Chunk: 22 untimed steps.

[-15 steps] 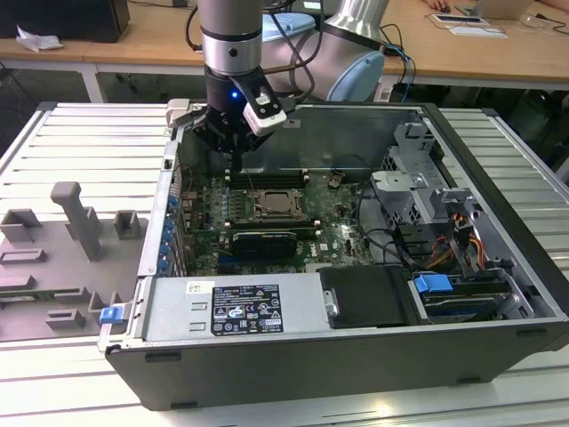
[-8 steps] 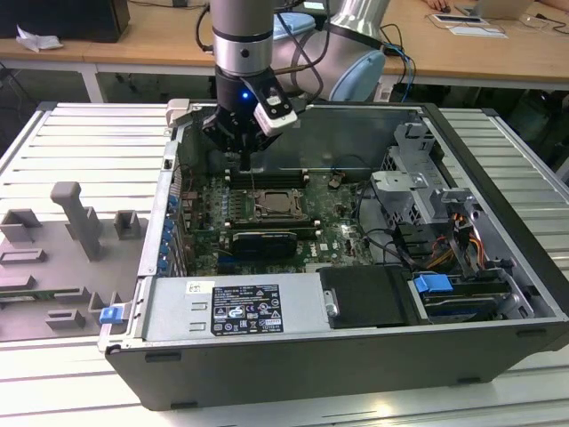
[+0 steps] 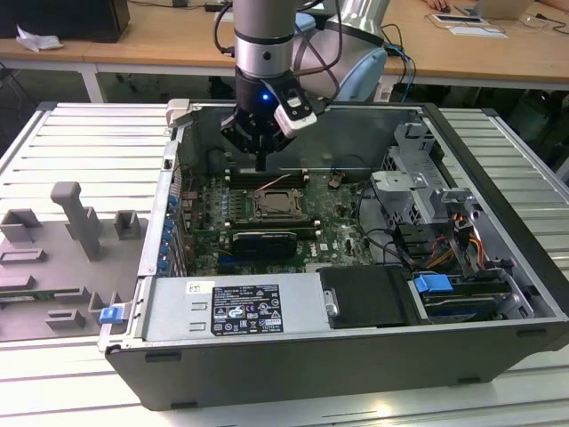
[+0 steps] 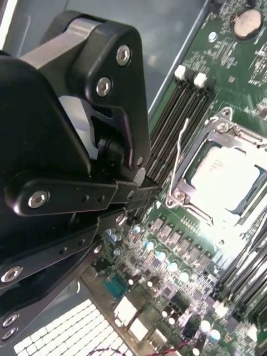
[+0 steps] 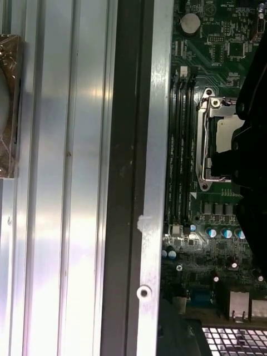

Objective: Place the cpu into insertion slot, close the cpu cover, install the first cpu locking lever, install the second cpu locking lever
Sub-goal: 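Install the first cpu locking lever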

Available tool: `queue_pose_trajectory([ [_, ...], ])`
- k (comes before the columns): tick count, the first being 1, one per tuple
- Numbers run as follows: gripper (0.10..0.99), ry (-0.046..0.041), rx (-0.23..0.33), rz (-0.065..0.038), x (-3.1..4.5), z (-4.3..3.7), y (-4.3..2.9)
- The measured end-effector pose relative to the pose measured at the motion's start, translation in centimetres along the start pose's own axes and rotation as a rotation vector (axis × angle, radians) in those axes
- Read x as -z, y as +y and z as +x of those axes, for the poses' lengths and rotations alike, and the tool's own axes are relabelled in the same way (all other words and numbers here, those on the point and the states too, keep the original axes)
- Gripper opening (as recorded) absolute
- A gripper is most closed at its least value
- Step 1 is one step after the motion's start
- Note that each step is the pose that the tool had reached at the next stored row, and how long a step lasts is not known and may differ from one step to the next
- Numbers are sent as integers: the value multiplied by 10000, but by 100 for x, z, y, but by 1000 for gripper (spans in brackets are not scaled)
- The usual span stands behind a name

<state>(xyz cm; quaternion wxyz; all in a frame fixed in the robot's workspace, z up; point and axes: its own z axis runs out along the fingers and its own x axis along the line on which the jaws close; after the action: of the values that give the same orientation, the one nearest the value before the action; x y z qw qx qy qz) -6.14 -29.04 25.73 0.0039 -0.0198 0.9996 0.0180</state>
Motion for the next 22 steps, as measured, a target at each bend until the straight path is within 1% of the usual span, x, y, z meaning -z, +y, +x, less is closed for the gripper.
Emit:
queue_pose_trajectory([
  [4, 106, 1, 0, 10, -7, -13, 0],
  [5, 106, 1, 0, -41, -10, -12, -2],
  [6, 106, -5, -2, -170, -14, -12, -5],
  [7, 106, -13, -4, -366, -16, -12, -11],
  [8, 106, -19, -5, -499, -19, -12, -21],
  [9, 106, -26, -20, -631, -35, -15, -46],
  [11, 106, -28, -21, -649, -57, -19, -64],
  [14, 106, -27, -22, -657, -98, -28, -70],
  [22, 106, -25, -21, -657, -142, -41, -72],
])
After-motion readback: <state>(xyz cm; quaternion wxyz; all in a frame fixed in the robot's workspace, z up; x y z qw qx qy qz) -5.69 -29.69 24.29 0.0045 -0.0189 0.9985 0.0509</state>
